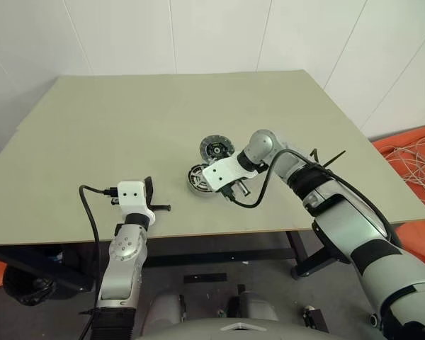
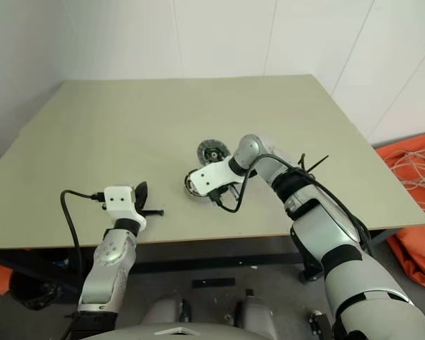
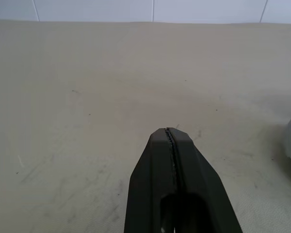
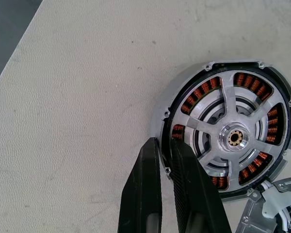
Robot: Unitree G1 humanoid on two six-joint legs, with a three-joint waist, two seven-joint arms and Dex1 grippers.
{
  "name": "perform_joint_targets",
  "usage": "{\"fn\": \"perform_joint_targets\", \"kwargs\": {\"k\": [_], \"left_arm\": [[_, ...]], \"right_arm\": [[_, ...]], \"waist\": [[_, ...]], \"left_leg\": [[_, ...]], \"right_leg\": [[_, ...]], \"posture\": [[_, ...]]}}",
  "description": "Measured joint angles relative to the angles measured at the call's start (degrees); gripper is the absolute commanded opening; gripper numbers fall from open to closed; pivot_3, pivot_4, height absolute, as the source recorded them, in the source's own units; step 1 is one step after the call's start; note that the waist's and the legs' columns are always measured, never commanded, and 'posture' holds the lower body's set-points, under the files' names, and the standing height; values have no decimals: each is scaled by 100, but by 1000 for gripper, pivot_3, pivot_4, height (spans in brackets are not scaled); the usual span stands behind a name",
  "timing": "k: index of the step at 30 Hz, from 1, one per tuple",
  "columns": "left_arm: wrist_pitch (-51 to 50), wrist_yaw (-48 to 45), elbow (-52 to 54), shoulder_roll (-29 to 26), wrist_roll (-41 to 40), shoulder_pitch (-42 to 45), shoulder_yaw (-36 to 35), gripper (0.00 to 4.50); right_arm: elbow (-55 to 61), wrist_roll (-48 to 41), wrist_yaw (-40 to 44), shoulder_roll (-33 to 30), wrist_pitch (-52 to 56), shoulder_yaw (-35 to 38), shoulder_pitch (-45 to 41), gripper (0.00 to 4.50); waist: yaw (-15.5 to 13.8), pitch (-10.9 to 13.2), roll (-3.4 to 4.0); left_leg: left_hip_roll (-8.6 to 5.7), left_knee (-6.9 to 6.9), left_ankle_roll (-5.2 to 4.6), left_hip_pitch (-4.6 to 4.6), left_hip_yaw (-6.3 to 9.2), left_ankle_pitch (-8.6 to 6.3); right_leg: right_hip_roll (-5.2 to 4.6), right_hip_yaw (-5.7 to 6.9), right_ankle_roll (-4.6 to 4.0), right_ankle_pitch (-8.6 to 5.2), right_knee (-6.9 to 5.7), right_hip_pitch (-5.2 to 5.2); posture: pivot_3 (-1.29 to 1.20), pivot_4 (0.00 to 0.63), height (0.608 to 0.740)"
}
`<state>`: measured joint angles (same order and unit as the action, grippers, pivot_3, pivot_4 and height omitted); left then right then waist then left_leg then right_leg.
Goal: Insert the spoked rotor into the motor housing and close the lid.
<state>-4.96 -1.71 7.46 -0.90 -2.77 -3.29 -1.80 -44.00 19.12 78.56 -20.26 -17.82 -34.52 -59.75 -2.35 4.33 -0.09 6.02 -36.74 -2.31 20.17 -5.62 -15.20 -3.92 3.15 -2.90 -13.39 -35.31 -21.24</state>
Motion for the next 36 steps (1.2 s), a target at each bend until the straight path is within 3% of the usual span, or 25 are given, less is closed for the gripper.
{"fn": "perform_joint_targets", "kwargs": {"k": [11,20,30,36], "left_arm": [[-10,-58,-145,9,-2,10,86,0],[-34,-81,-244,-1,-27,38,102,0],[-62,-78,-247,0,-47,56,96,0],[-72,-69,-247,4,-53,54,96,0]], "right_arm": [[1131,-54,390,-517,1016,20,283,300],[2095,-161,652,-694,2455,18,530,300],[2508,-453,377,173,5295,32,535,300],[2248,-643,-236,680,6335,193,208,300]], "waist": [[-9,0,0],[-3,0,0],[11,1,1],[21,5,8]], "left_leg": [[3,-3,-2,1,-3,4],[4,-3,-1,1,-2,4],[6,-3,11,-8,-1,8],[12,5,64,-16,-1,16]], "right_leg": [[-4,5,0,0,-4,1],[-4,6,0,0,-4,1],[-3,6,-4,-3,-13,5],[-1,6,-7,-3,-34,9]], "posture": [[0,0,740],[0,0,740],[0,0,740],[0,0,740]]}}
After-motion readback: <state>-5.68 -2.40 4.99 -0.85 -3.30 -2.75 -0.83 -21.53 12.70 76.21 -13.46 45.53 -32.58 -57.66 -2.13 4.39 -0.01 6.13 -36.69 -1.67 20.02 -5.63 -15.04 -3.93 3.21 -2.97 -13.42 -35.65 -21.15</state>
